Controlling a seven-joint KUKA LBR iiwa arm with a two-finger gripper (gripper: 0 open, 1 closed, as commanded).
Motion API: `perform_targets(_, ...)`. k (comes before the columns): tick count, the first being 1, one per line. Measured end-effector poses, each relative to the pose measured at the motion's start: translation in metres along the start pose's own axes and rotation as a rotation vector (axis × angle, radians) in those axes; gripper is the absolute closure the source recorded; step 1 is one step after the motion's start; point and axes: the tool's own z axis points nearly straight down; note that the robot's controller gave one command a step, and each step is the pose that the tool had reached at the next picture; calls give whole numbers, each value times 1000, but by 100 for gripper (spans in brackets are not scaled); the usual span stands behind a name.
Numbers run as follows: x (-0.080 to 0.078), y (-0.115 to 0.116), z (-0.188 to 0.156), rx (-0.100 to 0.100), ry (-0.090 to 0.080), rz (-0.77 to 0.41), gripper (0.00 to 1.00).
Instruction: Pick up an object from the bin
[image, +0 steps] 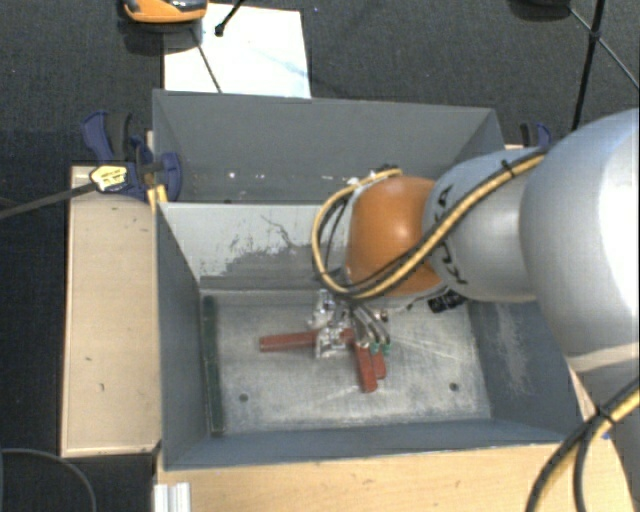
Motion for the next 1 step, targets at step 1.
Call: perform_targets(1,0,6,-130,1,11,-27,100)
